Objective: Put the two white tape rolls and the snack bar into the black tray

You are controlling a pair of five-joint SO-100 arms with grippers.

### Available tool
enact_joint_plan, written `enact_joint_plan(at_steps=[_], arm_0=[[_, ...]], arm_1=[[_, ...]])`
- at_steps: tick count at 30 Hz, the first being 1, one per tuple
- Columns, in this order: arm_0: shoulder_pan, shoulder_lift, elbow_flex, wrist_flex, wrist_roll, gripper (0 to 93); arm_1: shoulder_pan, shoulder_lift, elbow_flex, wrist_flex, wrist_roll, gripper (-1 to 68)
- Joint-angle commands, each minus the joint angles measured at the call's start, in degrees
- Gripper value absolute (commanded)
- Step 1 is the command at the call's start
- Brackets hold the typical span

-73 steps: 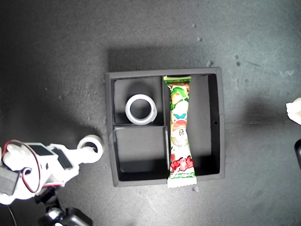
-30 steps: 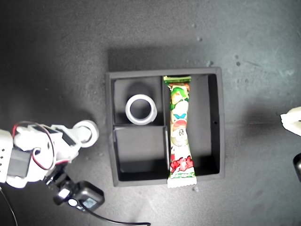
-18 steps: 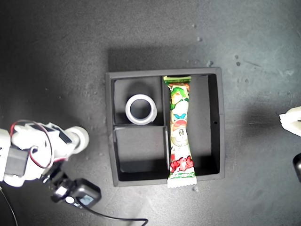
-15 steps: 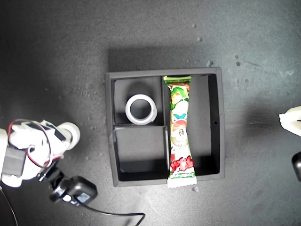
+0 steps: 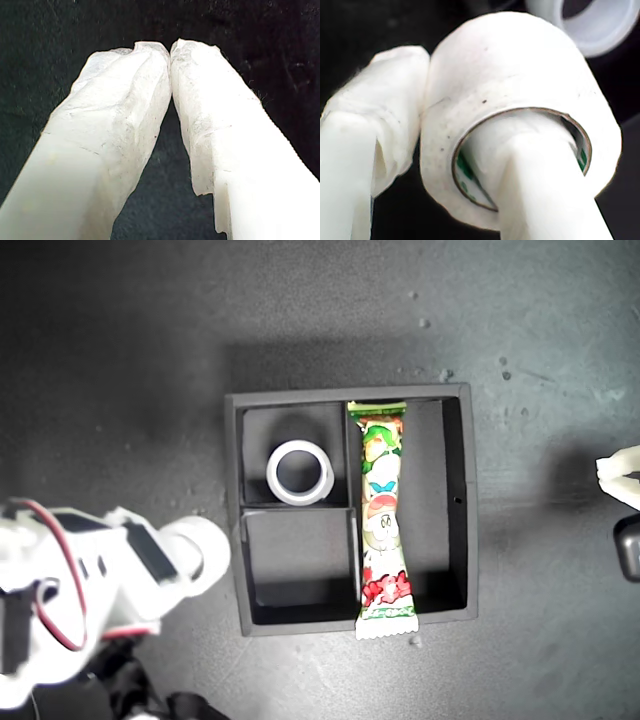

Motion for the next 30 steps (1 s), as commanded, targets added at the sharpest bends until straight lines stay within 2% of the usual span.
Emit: enact_joint_plan(at_steps=[1,7,16,18,23,30], arm_0=[[0.18,-10.55,-16.35,3.43,1.23,0.0],[1.67,-35.33,-47.55,13.97,0.88,0.0],[3.43,-39.55,-49.83,13.97,-2.81,0.0],[4.04,-39.37,-50.36,13.97,-2.72,4.0],[5.89,-37.09,-51.06,13.97,-1.85,23.2],[6.68,-32.26,-46.49,14.06,-1.58,25.6]], arm_1=[[0.35,14.59,4.75,3.43,1.41,-0.6],[0.44,21.45,11.25,6.15,3.43,-0.6],[0.79,21.80,17.31,4.31,4.04,-0.6],[1.32,21.80,17.31,5.10,3.78,-0.6],[1.49,21.80,17.31,6.77,3.96,-0.6],[2.11,21.80,17.31,6.86,3.60,-0.6]])
